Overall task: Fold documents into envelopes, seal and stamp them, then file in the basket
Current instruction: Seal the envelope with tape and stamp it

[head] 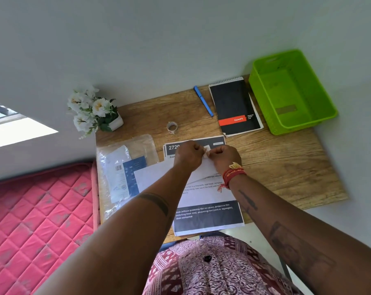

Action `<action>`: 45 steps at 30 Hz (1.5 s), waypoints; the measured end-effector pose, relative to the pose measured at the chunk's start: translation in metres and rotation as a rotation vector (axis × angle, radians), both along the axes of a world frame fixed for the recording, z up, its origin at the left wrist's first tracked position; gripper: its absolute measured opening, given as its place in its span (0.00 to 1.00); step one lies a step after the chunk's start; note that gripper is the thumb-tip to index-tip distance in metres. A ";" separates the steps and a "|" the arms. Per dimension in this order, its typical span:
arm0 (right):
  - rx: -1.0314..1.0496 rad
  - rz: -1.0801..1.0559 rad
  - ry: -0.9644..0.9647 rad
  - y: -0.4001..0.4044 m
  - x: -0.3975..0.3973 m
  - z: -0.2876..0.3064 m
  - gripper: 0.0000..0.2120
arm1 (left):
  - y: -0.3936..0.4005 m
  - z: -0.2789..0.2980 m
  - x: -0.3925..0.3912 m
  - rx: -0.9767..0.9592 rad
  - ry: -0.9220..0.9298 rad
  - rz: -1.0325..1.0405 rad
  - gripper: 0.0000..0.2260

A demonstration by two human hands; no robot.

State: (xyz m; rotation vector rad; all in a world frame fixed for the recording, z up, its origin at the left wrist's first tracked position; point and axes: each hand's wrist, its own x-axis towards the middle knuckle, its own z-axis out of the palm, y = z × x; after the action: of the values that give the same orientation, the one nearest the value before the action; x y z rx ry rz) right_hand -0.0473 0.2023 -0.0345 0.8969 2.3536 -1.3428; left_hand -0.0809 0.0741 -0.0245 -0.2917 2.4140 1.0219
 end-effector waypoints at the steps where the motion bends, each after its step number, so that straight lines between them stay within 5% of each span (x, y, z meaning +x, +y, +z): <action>1: 0.010 0.007 -0.005 0.000 -0.001 -0.002 0.04 | 0.000 -0.001 0.000 -0.001 -0.004 -0.003 0.10; 31: 0.229 0.155 -0.107 -0.003 -0.016 -0.006 0.20 | 0.011 -0.011 -0.005 -0.082 0.062 -0.003 0.03; 45: 0.285 0.337 -0.247 0.007 -0.029 -0.001 0.21 | 0.006 -0.017 -0.012 -0.145 0.009 0.055 0.11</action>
State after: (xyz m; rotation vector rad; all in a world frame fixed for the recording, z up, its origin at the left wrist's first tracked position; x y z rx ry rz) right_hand -0.0759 0.2094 -0.0352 0.6521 2.3961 -0.7368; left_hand -0.0928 0.0805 -0.0413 -0.4061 2.5053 0.8740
